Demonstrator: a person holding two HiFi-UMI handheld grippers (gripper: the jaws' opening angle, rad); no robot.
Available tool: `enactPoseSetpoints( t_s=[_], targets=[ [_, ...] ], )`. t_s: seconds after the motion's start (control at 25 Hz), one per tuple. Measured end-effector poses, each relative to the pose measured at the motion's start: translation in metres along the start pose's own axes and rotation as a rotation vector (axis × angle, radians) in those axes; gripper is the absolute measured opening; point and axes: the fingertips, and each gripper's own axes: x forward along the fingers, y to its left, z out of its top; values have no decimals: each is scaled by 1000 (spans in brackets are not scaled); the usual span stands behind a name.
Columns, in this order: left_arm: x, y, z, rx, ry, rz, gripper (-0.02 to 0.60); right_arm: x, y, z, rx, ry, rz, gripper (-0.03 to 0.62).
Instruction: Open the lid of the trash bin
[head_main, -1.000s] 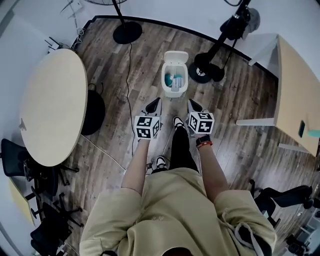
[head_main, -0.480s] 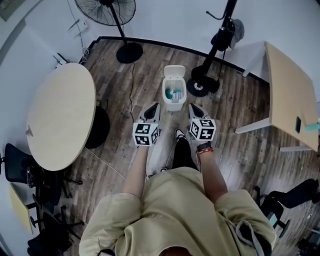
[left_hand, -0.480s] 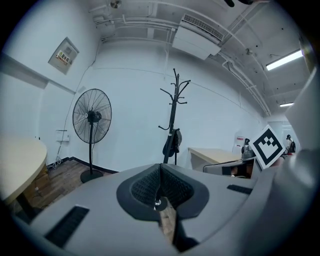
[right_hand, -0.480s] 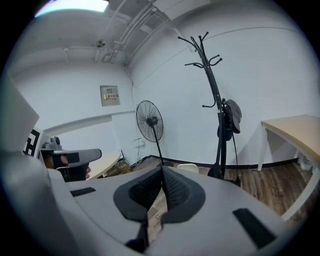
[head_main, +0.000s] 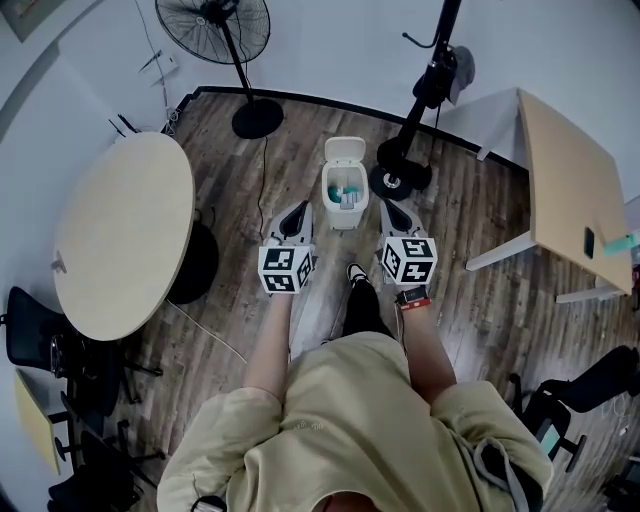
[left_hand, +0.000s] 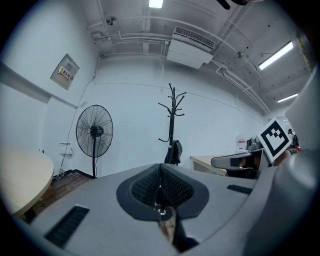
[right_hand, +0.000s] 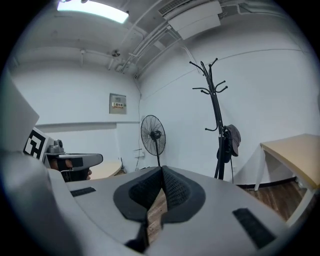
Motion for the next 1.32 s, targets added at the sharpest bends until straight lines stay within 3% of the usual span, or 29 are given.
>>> enactPoseSetpoints(
  t_s=[0.28, 0.4, 0.76, 1.32],
  targets=[
    [-22, -6, 10, 20, -20, 10, 25, -18, 13, 12, -29, -51, -5, 15],
    [-27, -2, 17, 31, -36, 12, 25, -21, 22, 17, -90, -68, -27, 14],
    [-35, 1, 17, 45, -55, 16, 25, -27, 27, 20, -46, -85, -16, 14],
    [42, 21, -11, 39, -10, 0, 25, 42, -11, 1, -23, -8, 0, 14]
  ],
)
